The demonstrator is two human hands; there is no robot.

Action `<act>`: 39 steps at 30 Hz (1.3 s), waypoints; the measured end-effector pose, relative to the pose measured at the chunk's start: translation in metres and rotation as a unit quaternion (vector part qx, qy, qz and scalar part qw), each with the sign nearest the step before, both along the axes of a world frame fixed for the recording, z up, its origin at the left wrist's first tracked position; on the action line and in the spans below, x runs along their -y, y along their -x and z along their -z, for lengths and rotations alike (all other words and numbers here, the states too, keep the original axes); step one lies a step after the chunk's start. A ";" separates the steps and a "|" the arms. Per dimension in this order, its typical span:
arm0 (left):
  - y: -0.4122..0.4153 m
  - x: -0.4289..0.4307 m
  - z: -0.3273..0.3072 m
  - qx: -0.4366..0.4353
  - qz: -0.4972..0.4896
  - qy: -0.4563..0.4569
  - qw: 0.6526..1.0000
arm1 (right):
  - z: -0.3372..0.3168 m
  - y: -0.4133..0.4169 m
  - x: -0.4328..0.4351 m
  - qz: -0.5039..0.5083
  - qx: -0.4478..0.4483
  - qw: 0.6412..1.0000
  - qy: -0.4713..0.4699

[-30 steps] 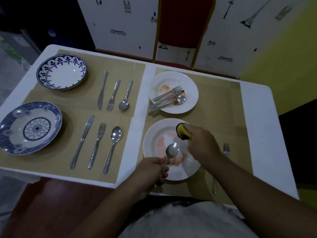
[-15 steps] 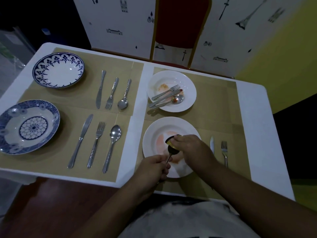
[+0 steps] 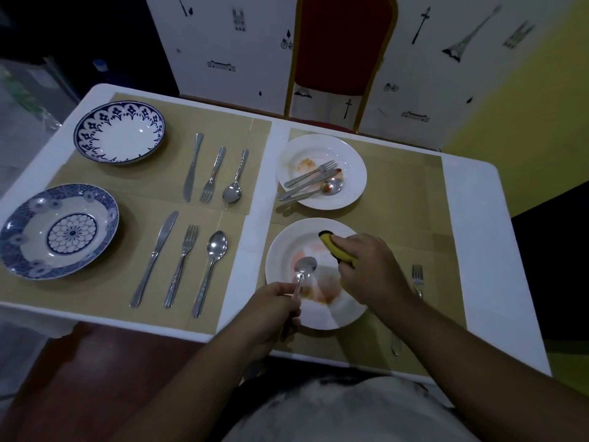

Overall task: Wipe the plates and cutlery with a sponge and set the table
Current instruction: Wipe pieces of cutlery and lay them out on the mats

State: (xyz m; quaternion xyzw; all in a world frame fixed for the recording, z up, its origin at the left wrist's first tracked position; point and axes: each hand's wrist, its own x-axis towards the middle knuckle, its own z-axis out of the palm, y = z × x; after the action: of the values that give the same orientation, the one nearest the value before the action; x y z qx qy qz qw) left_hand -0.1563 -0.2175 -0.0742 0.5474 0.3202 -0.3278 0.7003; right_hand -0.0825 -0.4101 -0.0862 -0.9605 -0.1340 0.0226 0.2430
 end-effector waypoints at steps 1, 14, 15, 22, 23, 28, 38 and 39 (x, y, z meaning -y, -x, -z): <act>0.000 0.002 0.001 0.001 0.001 -0.003 1.000 | -0.005 0.003 -0.002 -0.008 0.005 1.000 -0.003; 0.014 0.027 0.000 0.070 0.015 -0.059 0.996 | -0.014 0.011 0.001 -0.155 0.025 0.984 0.080; 0.014 0.028 0.000 0.073 0.016 -0.066 0.995 | -0.015 0.017 0.002 -0.193 0.025 0.977 0.090; 0.018 0.029 0.003 0.083 -0.020 -0.061 0.995 | -0.007 0.007 0.015 -0.163 -0.005 0.982 0.099; 0.019 0.029 0.002 0.078 -0.027 -0.054 0.995 | -0.004 0.001 0.018 -0.136 -0.012 0.985 0.108; 0.014 0.026 0.007 0.039 -0.043 -0.042 0.997 | -0.005 0.000 0.023 -0.082 -0.004 0.995 0.061; 0.009 0.038 0.010 0.037 -0.074 -0.033 0.996 | 0.001 0.030 0.010 -0.317 0.108 0.942 0.037; 0.011 0.038 0.011 0.044 -0.069 -0.043 0.996 | 0.001 0.028 0.011 -0.323 0.111 0.939 0.042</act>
State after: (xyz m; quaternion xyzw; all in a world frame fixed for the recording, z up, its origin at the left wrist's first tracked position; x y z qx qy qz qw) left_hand -0.1670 -0.2559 -0.0853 0.5676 0.3402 -0.2400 0.7103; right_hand -0.1106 -0.4210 -0.0874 -0.8711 -0.4622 -0.0011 0.1658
